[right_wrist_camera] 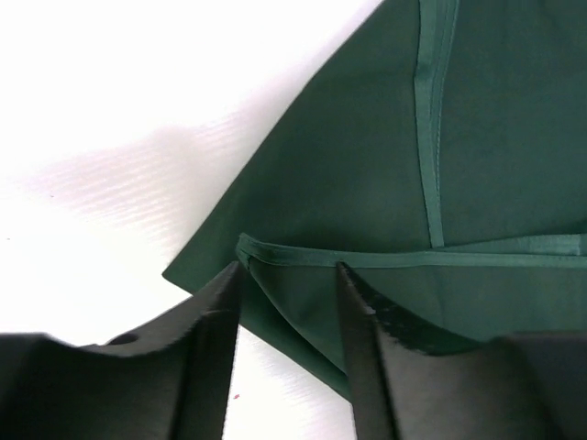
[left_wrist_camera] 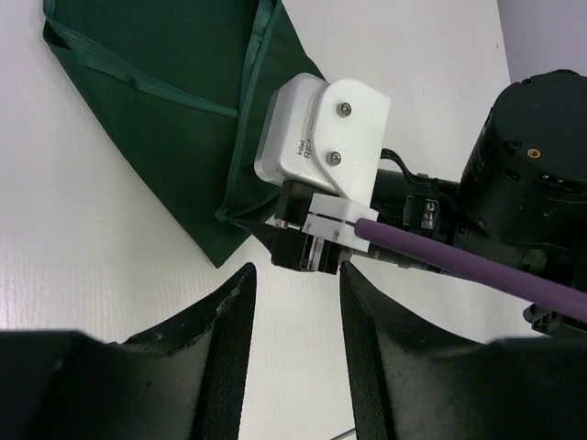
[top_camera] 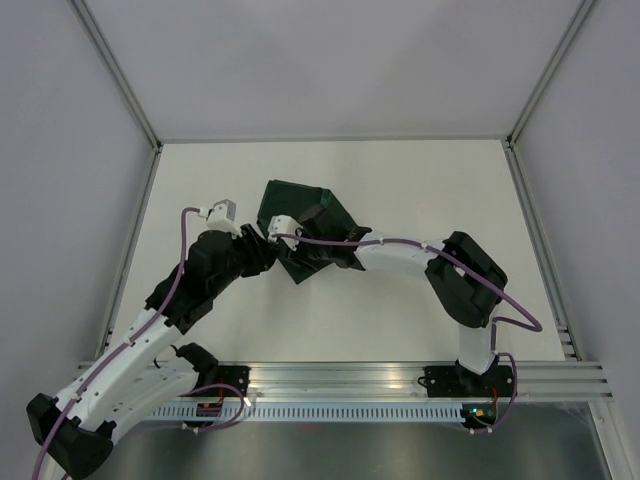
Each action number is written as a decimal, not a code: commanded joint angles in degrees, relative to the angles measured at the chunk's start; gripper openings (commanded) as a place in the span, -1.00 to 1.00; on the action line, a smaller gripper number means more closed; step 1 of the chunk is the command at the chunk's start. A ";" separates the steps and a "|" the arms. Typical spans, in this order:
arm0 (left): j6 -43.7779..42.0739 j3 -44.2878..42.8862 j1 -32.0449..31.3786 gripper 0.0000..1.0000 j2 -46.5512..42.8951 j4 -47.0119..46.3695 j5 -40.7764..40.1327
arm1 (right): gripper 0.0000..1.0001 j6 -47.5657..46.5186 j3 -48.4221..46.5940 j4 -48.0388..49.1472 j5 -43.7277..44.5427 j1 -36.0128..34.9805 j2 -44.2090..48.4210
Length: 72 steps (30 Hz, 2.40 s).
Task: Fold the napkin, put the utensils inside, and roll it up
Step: Fold the napkin at the center of the board.
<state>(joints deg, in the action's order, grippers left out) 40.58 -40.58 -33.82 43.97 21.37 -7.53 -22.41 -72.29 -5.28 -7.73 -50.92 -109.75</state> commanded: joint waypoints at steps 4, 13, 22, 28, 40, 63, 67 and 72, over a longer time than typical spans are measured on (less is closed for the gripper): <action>0.82 -3.01 -0.10 -0.02 -0.90 -0.27 -0.38 | 0.11 2.63 -3.64 -2.98 -3.79 0.20 1.73; -6.12 -8.28 -0.36 0.11 10.77 -5.45 2.08 | 0.11 9.58 -7.16 -8.51 -7.31 13.64 6.30; -15.52 -20.58 -4.67 0.06 35.01 -8.80 -3.88 | 0.07 11.95 -4.35 -11.68 -2.92 23.84 7.19; -17.02 -24.28 -5.46 -0.11 45.67 -8.71 -8.55 | 0.04 11.34 -6.28 -12.30 -3.08 26.22 2.54; -18.08 -25.87 -7.13 -0.23 59.39 -8.71 -11.45 | -0.01 11.34 -8.92 -13.71 -2.29 26.22 -5.91; -25.90 -20.16 -8.80 -0.30 61.24 -11.17 -3.20 | -0.10 8.62 6.28 -18.98 -10.46 26.13 8.23; -27.56 -18.22 -8.80 -0.31 60.63 -13.54 0.49 | -0.10 8.09 8.83 -20.73 -12.75 26.13 11.58; -30.03 -16.99 -9.07 -0.31 60.45 -14.86 4.80 | -0.11 7.47 10.94 -21.44 -13.89 25.87 14.21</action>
<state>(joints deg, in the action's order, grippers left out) 14.26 -59.44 -42.28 104.36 6.57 -8.67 -14.00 -62.48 -25.12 -19.68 -24.80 -98.08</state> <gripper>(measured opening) 0.349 0.447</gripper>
